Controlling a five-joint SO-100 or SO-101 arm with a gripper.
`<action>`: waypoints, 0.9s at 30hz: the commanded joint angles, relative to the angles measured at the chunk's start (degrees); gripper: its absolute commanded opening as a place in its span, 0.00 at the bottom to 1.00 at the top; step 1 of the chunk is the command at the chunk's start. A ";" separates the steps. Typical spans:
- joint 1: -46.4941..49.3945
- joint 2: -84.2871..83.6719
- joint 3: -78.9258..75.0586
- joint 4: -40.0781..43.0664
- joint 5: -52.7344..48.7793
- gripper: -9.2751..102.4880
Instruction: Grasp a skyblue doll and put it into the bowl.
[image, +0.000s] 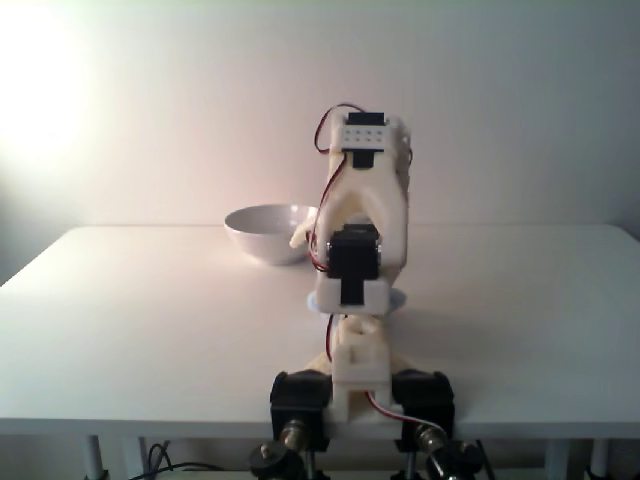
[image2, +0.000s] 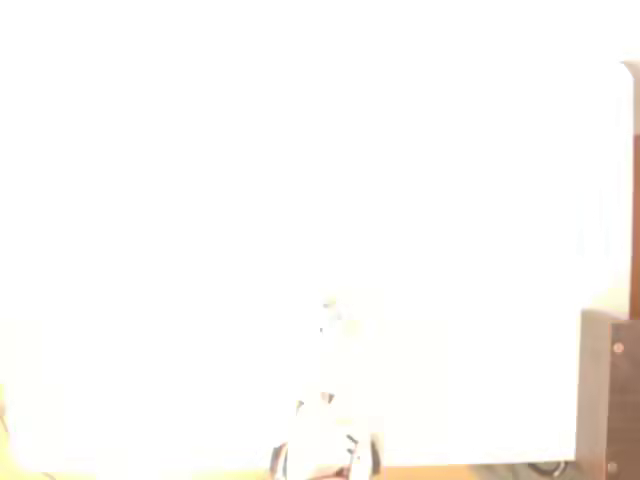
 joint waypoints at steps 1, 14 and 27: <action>2.46 16.17 -1.58 0.26 0.18 0.64; 3.69 7.47 -10.46 4.92 2.81 0.65; 10.63 -13.62 -25.40 9.58 3.69 0.65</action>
